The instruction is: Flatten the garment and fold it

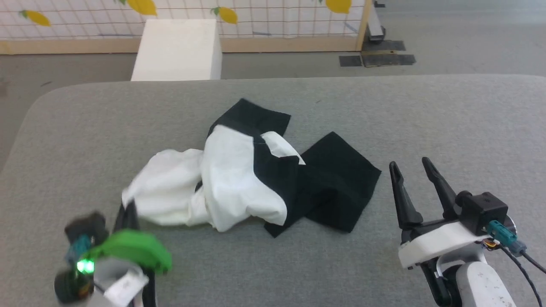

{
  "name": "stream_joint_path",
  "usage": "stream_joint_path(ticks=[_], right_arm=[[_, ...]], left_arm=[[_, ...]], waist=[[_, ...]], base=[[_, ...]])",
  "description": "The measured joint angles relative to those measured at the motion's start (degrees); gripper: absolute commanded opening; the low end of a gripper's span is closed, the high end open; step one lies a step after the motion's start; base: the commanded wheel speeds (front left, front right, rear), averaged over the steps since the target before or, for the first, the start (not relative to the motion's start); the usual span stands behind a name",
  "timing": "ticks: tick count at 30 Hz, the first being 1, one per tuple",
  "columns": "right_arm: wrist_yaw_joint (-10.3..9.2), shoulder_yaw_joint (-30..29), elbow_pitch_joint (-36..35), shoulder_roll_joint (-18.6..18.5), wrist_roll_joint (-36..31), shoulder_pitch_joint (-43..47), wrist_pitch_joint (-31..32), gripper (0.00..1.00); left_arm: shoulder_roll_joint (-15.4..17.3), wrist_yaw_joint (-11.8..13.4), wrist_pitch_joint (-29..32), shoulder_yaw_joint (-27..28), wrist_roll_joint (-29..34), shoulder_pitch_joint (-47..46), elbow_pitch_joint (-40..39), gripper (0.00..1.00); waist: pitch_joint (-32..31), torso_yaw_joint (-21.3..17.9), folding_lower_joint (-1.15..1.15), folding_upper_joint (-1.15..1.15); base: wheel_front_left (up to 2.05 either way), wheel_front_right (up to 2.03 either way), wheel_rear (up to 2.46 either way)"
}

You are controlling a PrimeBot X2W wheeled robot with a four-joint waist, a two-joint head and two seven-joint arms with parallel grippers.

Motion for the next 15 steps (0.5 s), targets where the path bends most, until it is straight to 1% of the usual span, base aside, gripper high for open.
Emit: stream_joint_path(ticks=[2,3,4,5,7,8,9,10,11,12,13,15], right_arm=[[0.00,-0.2,-0.3,0.0,-0.1,0.0,0.2,1.00],[0.00,-0.3,-0.5,0.0,-0.1,0.0,0.2,1.00],[0.00,-0.5,-0.7,0.0,-0.2,0.1,0.4,1.00],[0.00,-0.6,-0.8,0.0,-0.2,0.1,0.5,1.00],[0.00,-0.6,-1.1,0.0,-0.4,0.1,0.7,1.00],[0.00,-0.6,-1.2,0.0,-0.5,0.1,0.8,1.00],[0.00,-0.6,-1.2,0.0,-0.5,0.1,1.0,1.00],[0.00,-0.5,-1.3,0.0,-0.6,0.1,1.2,1.00],[0.00,-0.4,-1.4,0.0,-0.8,0.1,1.3,1.00],[0.00,-0.2,-1.3,0.0,-1.0,0.0,1.6,1.00],[0.00,0.1,-1.3,0.0,-1.2,0.0,2.2,1.00],[0.00,0.8,-0.7,0.0,-1.8,-0.3,4.4,1.00]], left_arm=[[0.5,1.1,4.1,-0.2,-1.2,4.1,-2.0,0.00],[0.6,1.3,7.6,-0.4,-2.8,6.0,-2.4,0.00],[0.5,1.4,10.5,-0.7,-4.1,7.7,-3.0,0.52],[0.4,1.5,12.2,-1.2,-4.9,8.9,-4.1,1.00],[0.2,1.5,12.4,-1.3,-5.8,9.6,-6.6,1.00],[-0.2,1.4,10.9,-0.7,-6.0,9.6,-8.2,1.00],[-0.8,1.4,8.7,0.2,-6.1,9.4,-9.4,1.00],[-1.4,1.4,5.2,1.2,-6.0,9.1,-10.7,1.00],[-1.5,1.1,1.8,2.0,-5.4,8.7,-11.6,1.00],[-1.6,0.9,-0.4,2.4,-5.0,8.3,-12.2,1.00],[-1.8,0.6,-2.1,3.0,-4.4,7.9,-12.7,1.00],[-2.4,0.1,-3.8,3.8,-2.1,7.2,-13.6,1.00]], waist=[[0.0,0.7,0.00,0.00],[0.1,1.1,0.00,0.00],[0.2,1.5,0.00,0.00],[0.3,1.8,0.00,0.00],[0.5,2.5,0.00,0.00],[0.6,2.8,0.00,0.00],[0.7,3.0,0.00,0.00],[0.8,3.4,0.00,0.00],[0.9,3.7,0.00,0.00],[1.0,3.9,0.00,0.00],[1.1,4.2,0.00,0.00],[1.4,4.6,0.00,0.00]], base=[[0.00,0.00,0.00],[0.00,0.00,0.00],[0.00,0.00,0.00],[0.00,0.00,0.00],[0.00,0.00,0.00],[0.00,0.00,0.00],[0.00,0.00,0.00],[0.00,0.00,0.00],[0.00,0.00,0.00],[0.00,0.00,0.00],[0.00,0.00,0.00],[0.00,0.00,0.00]])
